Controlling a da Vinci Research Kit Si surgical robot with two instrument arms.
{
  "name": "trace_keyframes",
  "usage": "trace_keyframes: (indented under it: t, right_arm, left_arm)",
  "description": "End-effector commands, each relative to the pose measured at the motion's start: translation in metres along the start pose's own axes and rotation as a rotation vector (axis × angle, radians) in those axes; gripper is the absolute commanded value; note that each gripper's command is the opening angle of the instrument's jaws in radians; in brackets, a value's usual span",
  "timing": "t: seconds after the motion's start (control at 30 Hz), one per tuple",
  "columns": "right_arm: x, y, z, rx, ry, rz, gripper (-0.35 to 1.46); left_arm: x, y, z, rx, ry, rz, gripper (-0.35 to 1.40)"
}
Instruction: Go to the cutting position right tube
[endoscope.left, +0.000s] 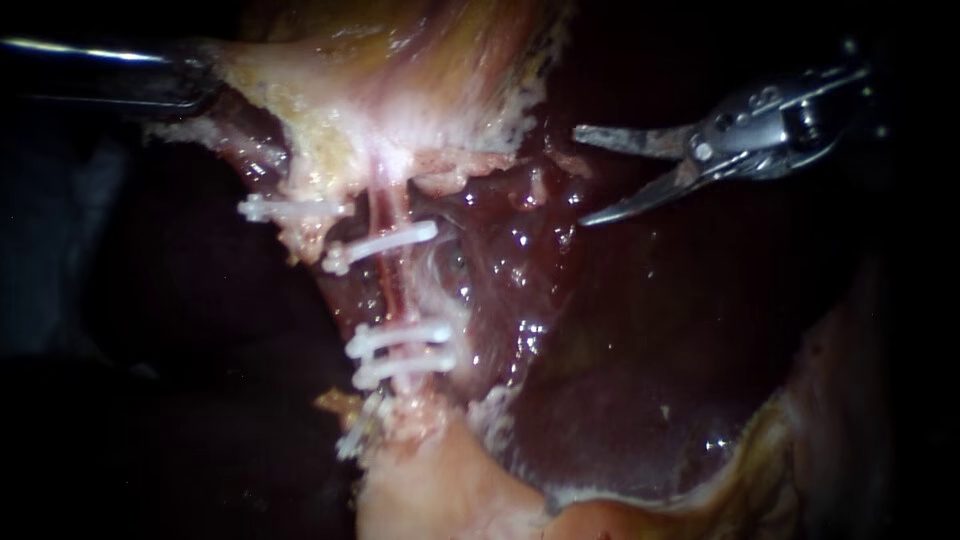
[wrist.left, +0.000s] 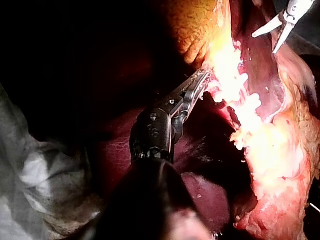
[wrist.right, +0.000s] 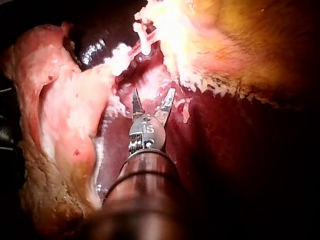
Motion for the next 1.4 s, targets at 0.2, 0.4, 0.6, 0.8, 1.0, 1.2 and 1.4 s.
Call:
trace_keyframes:
  t: [0.2, 0.4, 0.6, 0.8, 1.0, 1.2, 1.4]
  right_arm:
    - [-0.0003, -0.0019, 0.0039, 0.076, 0.011, 0.086, 1.43]
    - [-0.0011, -0.0032, 0.0076, 0.139, 0.008, 0.179, 1.40]
    - [-0.0024, -0.0042, 0.0106, 0.184, -0.016, 0.206, 1.38]
    - [-0.0027, -0.0040, 0.0131, 0.209, -0.016, 0.201, 1.38]
    - [-0.0022, -0.0037, 0.0149, 0.230, 0.026, 0.203, 1.40]
    - [-0.0018, -0.0038, 0.0162, 0.285, 0.073, 0.209, 1.40]
    - [-0.0007, -0.0036, 0.0179, 0.336, 0.127, 0.222, 1.35]
  left_arm:
    - [-0.0001, 0.0000, 0.0000, 0.001, 0.000, 0.000, -0.35]
    - [-0.0001, 0.0001, 0.0000, 0.001, 0.001, 0.001, -0.35]
    - [-0.0002, 0.0001, 0.0001, 0.002, 0.001, 0.001, -0.35]
    - [-0.0003, 0.0001, 0.0001, 0.003, 0.001, 0.001, -0.35]
    - [-0.0003, 0.0001, 0.0001, 0.003, 0.001, 0.001, -0.35]
    - [-0.0003, 0.0001, 0.0001, 0.003, 0.001, 0.001, -0.35]
    - [-0.0003, 0.0001, 0.0001, 0.003, 0.001, 0.001, -0.35]
